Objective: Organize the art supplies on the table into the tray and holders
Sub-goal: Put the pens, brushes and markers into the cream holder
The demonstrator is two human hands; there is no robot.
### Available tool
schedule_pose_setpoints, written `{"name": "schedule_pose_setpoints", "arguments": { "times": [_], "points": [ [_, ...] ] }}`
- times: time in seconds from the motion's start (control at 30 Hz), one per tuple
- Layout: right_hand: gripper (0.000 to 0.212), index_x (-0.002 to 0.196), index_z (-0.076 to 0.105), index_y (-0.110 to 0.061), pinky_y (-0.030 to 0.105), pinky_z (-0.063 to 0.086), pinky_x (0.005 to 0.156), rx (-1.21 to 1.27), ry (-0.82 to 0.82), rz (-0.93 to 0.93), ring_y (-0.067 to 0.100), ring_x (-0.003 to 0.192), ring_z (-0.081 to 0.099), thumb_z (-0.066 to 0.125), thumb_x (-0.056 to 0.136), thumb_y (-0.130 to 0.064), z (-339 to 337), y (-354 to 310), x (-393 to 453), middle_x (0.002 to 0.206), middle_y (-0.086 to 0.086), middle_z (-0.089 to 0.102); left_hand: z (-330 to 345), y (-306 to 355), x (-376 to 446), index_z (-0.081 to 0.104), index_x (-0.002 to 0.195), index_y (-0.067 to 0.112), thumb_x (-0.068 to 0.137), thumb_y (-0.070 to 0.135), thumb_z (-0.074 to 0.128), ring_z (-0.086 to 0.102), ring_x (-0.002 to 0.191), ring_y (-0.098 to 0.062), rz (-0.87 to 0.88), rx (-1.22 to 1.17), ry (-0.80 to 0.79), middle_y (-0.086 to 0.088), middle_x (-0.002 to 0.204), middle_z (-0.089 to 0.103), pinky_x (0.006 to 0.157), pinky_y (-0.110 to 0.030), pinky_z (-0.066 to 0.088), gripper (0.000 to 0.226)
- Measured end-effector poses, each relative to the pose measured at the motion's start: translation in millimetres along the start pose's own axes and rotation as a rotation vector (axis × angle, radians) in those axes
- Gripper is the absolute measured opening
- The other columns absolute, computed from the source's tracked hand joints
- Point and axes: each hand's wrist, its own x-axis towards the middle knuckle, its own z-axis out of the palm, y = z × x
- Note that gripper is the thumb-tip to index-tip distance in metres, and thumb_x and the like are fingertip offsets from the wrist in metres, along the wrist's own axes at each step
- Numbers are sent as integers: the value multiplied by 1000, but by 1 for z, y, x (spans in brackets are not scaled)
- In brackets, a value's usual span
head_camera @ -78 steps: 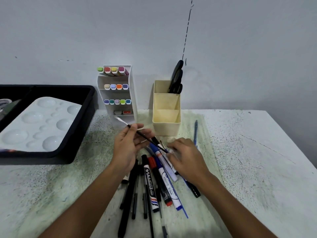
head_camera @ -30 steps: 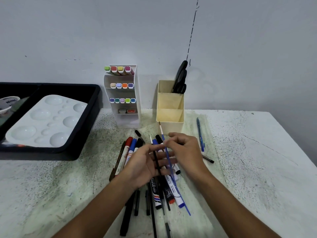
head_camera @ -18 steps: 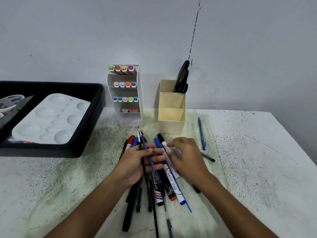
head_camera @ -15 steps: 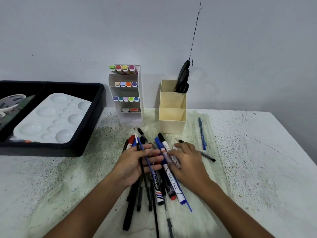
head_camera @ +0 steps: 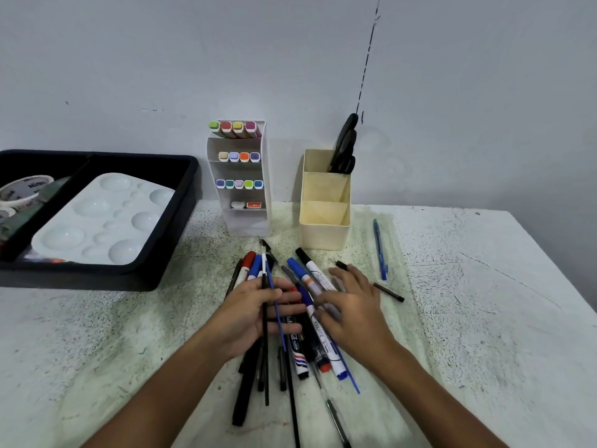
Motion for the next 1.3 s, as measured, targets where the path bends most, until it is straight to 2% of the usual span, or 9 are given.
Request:
{"name": "schedule_pose_setpoints", "arguments": {
  "times": [0.1,0.27,0.43,0.73,0.93,1.07,1.17,1.23,1.3],
  "points": [
    [29,93,75,-28,48,16,109,93,3,3,27,144,17,55,82,-45,-1,-4,0,144,0,44,-1,-1,-4,53,118,-7,100,0,40,70,95,-37,46,-6,20,-24,107,69,69,-48,60,24],
    [17,89,75,-25,55,21,109,8,21,25,33,142,24,59,84,-24,1,0,-5,142,6,48,7,-4,-11,53,116,-5,99,1,39,68,99,-40,44,-48,-56,-27,108,68,74,-48,59,22],
    [19,98,76,-26,51,21,112,-26,49,78,33,143,22,66,84,-19,-2,5,-4,146,8,45,18,-10,-6,56,113,-5,99,-1,41,67,101,-38,-14,-74,-32,-27,111,67,68,-43,61,21],
    [9,87,76,-26,49,14,117,-50,-7,83,32,145,18,71,84,-33,-2,-3,-9,147,6,44,2,-4,-13,56,113,-5,99,-1,40,69,97,-36,9,-66,-10,-23,109,69,61,-38,61,22],
    [8,69,76,-25,60,39,99,-277,71,58,45,125,48,82,66,-28,0,-10,-8,125,14,63,-1,-6,-13,50,122,-6,100,1,37,67,97,-43,19,-140,-7,-29,109,67,72,-50,59,26],
    [11,63,74,-21,57,45,95,-299,98,76,43,120,53,84,63,-26,0,-10,-9,118,11,67,-3,-7,-11,48,126,-6,101,2,35,68,95,-42,22,-182,16,-31,108,66,72,-50,59,29],
    [7,69,75,-17,48,37,104,-207,74,115,37,130,45,76,74,-22,-2,-7,-9,127,9,62,-4,-7,-10,48,126,-6,102,5,33,69,95,-41,21,-221,15,-31,109,66,72,-49,59,30],
    [11,76,75,-15,36,31,106,-13,42,188,28,135,37,69,82,-21,-9,-9,-7,133,4,58,-4,-8,-10,49,125,-5,101,6,35,68,96,-41,11,-226,10,-31,110,66,72,-49,59,30],
    [10,74,74,-17,32,35,100,273,93,267,18,129,42,69,83,-18,-20,-16,-4,126,-2,59,-3,-8,-12,52,122,-4,99,7,36,68,97,-40,-7,-228,-1,-30,112,65,73,-49,59,30]
  ]
}}
